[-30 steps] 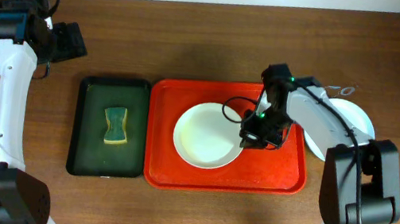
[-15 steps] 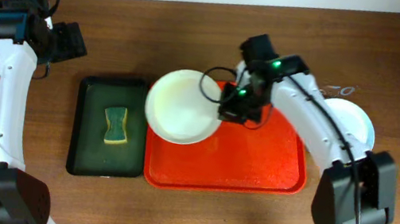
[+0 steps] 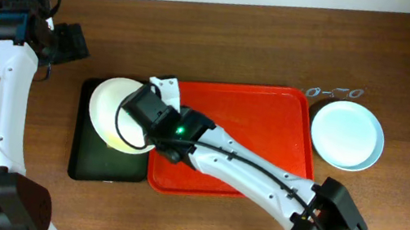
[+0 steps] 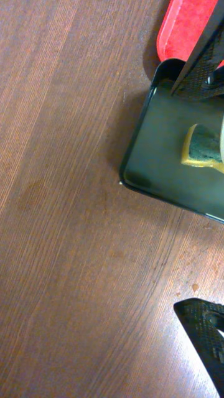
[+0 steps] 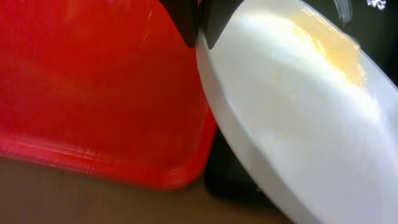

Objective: Clean dirty plates on tray and stack at the side
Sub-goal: 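Lift the scrubbed white plate with the right gripper and tilt it over the black tray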

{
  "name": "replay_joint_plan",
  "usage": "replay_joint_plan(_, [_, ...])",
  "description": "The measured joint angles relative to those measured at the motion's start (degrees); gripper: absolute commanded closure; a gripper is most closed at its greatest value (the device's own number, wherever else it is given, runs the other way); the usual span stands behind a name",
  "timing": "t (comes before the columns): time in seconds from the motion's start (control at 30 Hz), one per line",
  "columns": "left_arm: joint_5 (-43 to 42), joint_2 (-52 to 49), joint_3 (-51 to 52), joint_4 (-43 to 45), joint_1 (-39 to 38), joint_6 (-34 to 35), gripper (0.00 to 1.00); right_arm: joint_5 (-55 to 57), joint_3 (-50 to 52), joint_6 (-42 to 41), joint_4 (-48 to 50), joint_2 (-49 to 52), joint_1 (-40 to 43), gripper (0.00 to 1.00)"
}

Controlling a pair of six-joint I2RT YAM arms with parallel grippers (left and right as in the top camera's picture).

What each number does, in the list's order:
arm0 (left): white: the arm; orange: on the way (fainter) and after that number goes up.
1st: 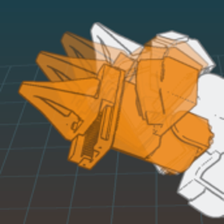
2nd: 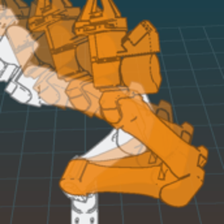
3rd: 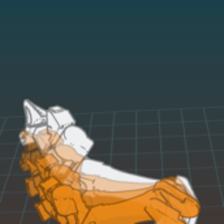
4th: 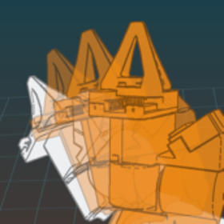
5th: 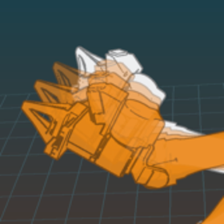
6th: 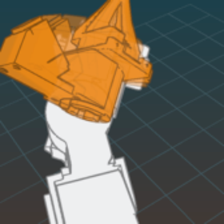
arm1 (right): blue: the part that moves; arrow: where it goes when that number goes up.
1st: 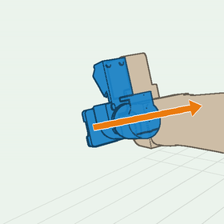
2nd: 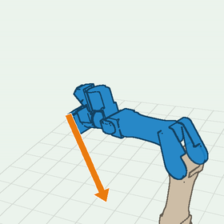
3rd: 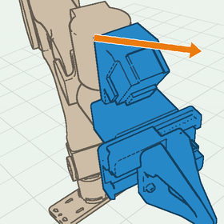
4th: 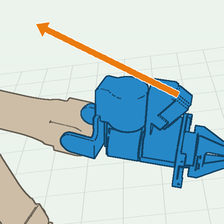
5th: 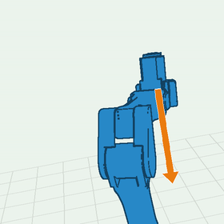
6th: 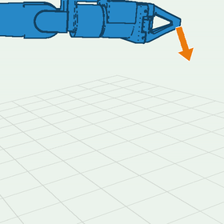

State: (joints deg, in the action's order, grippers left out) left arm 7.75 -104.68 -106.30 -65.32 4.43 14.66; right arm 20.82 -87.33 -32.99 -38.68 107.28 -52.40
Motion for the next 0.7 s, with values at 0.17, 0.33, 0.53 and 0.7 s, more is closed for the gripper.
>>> replay_joint_plan(0.17, [0.0, 0.0, 0.0, 0.0, 0.0, 0.0, 0.01, 16.5, -1.0, 9.5, 1.4, 0.0, -7.5, 0.96])
replay_joint_plan(0.33, [0.0, 0.0, 0.0, 0.0, 0.0, 0.0, 0.01, 32.6, -3.6, 18.9, 5.2, 0.0, -14.7, 0.96])
replay_joint_plan(0.53, [0.0, 0.0, 0.0, 0.0, 0.0, 0.0, 0.01, 43.9, -3.6, 28.8, 9.4, 0.0, -17.7, 0.96])
replay_joint_plan(0.7, [0.0, 0.0, 0.0, 0.0, 0.0, 0.0, 0.01, 45.2, -3.6, 30.6, 9.6, 0.0, -17.7, 0.96])
